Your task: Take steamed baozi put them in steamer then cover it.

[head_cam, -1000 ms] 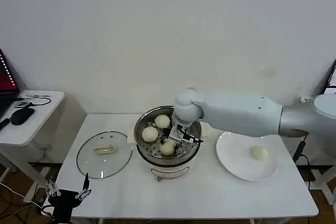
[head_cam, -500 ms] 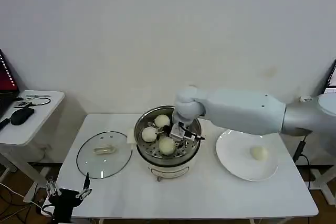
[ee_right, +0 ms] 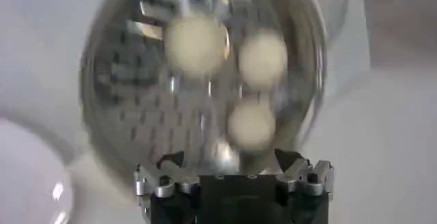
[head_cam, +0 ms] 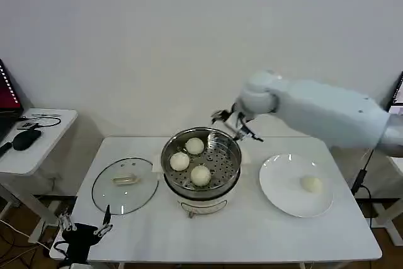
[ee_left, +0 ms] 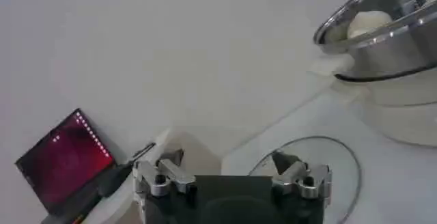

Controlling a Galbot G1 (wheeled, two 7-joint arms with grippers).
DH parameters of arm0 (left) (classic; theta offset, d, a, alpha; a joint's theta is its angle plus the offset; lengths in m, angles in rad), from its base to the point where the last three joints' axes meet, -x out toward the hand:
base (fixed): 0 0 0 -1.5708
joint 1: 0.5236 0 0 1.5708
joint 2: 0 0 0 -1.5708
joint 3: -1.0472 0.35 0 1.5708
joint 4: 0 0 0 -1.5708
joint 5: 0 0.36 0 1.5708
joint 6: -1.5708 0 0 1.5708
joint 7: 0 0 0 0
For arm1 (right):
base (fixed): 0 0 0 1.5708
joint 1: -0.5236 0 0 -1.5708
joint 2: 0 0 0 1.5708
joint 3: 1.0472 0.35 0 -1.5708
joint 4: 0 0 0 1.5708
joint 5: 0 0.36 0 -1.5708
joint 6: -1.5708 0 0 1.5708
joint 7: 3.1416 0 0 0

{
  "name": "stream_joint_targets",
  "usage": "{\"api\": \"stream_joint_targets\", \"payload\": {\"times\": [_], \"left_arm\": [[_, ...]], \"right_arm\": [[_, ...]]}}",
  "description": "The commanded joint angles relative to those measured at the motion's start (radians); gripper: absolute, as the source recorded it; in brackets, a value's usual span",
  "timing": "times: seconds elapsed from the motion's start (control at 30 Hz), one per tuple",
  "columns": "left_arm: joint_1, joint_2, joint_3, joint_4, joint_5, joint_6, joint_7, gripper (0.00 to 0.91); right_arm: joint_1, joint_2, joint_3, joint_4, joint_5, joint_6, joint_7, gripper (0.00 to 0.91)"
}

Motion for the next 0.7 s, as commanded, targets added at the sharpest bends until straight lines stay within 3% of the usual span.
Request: {"api": "stream_joint_targets", "payload": {"times": [0.03, 0.2, 0.33, 0.37, 0.47, 0.57, 0.7], "left_arm": [[-0.013, 0.021, 0.021, 0.001, -0.001, -0.001, 0.0, 0.907], [-0.018, 0.026, 0.042, 0.001, 0.004, -0.002, 0.0, 0.907], [-0.012, 0.024, 0.055, 0.001, 0.016, -0.005, -0.001, 0.907], [-0.008, 0.023, 0.055, 0.0, 0.017, -0.007, -0.001, 0.907], [0.005, 0.024, 0.047, 0.002, 0.017, -0.011, 0.0, 0.907], [0.019, 0.026, 0.038, 0.0, 0.017, -0.013, -0.001, 0.907], [0.027, 0.019, 0.033, -0.005, 0.021, -0.013, -0.002, 0.907]], "right_arm": [[-0.006, -0.302, 0.024, 0.007, 0.057, -0.166, -0.053, 0.907], [-0.122, -0.433, 0.076, 0.016, 0.048, -0.129, -0.104, 0.907], [-0.288, -0.49, 0.224, 0.001, 0.006, -0.056, -0.132, 0.907], [-0.358, -0.5, 0.302, -0.011, -0.021, -0.039, -0.133, 0.907], [-0.563, -0.501, 0.489, -0.054, -0.096, -0.003, -0.141, 0.907], [-0.674, -0.484, 0.612, -0.101, -0.131, 0.001, -0.14, 0.907], [-0.748, -0.442, 0.672, -0.165, -0.145, 0.004, -0.134, 0.907]]}}
